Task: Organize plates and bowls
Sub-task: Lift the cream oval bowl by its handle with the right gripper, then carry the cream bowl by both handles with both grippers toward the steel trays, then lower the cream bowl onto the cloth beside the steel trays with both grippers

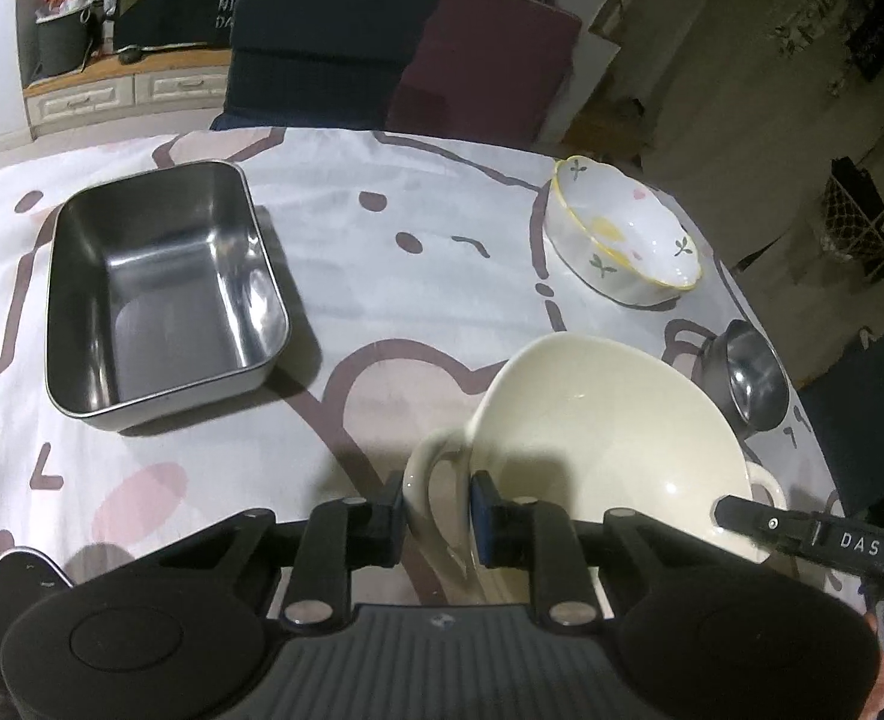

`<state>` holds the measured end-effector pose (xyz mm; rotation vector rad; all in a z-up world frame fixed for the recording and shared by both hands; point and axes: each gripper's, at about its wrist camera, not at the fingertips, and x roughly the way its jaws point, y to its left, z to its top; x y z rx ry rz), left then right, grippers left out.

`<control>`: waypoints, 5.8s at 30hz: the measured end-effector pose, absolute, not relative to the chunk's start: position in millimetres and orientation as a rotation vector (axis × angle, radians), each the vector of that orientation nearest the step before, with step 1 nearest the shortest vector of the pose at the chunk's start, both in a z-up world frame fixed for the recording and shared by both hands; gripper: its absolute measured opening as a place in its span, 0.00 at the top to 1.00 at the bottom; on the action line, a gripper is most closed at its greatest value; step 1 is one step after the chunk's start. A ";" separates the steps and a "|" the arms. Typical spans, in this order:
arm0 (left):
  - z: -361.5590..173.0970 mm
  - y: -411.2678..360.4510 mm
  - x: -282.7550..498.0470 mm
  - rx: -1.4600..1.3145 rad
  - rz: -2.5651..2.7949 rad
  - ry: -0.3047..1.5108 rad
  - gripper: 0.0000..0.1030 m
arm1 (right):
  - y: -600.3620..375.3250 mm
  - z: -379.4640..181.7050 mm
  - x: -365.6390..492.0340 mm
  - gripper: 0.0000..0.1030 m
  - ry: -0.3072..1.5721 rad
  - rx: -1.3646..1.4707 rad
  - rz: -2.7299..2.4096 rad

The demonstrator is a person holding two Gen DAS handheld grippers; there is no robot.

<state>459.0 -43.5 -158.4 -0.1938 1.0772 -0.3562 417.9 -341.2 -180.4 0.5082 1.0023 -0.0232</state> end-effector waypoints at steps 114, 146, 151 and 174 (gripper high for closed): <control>-43.3 1.5 309.7 -0.181 -0.369 0.811 0.78 | -303.6 -67.7 317.4 0.71 0.765 0.266 0.221; -138.9 47.2 204.3 -0.363 -0.329 0.881 0.76 | -262.0 -85.2 257.7 0.73 0.876 0.070 0.302; -146.8 47.8 206.9 -0.347 -0.327 0.883 0.74 | -257.3 -90.0 257.6 0.73 0.897 0.027 0.295; -173.2 40.7 217.1 -0.320 -0.304 0.960 0.67 | -242.4 -98.4 260.5 0.73 0.919 -0.087 0.286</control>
